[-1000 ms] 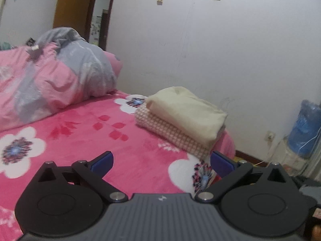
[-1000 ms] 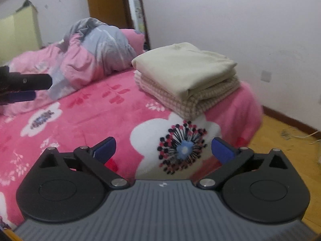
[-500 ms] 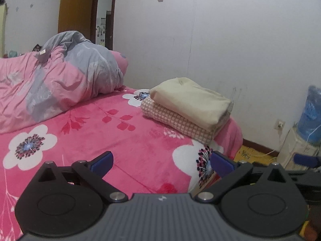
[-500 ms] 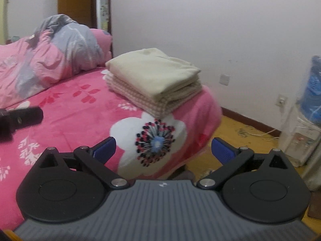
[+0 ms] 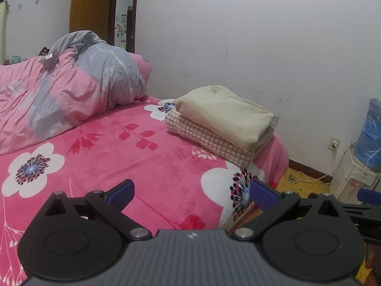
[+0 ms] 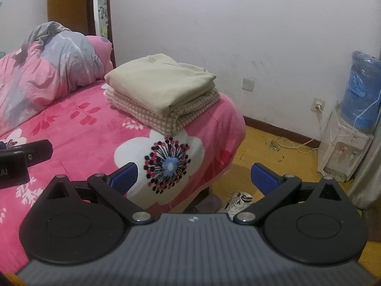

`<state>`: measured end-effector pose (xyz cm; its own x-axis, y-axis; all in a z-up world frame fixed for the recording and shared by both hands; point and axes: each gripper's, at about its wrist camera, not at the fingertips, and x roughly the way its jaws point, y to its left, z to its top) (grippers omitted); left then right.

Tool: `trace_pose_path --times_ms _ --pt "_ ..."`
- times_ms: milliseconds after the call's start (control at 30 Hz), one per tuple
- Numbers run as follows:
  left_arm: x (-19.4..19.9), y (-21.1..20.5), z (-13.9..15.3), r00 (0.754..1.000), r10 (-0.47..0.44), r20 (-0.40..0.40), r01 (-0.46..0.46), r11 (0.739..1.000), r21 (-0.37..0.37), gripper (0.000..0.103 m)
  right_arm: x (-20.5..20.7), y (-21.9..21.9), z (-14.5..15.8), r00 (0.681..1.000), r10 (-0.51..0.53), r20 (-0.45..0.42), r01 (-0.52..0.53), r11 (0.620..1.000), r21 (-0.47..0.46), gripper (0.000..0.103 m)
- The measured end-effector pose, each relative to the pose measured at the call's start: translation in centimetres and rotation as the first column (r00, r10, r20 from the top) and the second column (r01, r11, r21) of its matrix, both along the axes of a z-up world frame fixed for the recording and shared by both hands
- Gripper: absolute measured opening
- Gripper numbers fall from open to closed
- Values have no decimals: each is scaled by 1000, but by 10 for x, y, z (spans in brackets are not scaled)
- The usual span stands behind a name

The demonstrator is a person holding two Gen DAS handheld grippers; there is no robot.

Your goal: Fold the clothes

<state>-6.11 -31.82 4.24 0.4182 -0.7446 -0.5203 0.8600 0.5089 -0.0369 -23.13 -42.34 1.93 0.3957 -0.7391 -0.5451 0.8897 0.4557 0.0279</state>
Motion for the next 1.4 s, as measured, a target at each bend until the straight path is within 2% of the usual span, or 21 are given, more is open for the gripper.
trace_pose_path --times_ms 267,700,1400 --pt "-2 -3 -1 1000 -8 -2 8 1000 11 103 8 3 1 998 -7 -65 4 999 -38 102" --pt "0 -4 -3 1000 -15 -16 15 1000 7 103 16 5 1 995 9 -97 -15 998 -62 102" --pt "1 -4 -3 999 -19 -36 19 1000 3 103 18 6 -1 993 -1 -116 -5 999 -45 102"
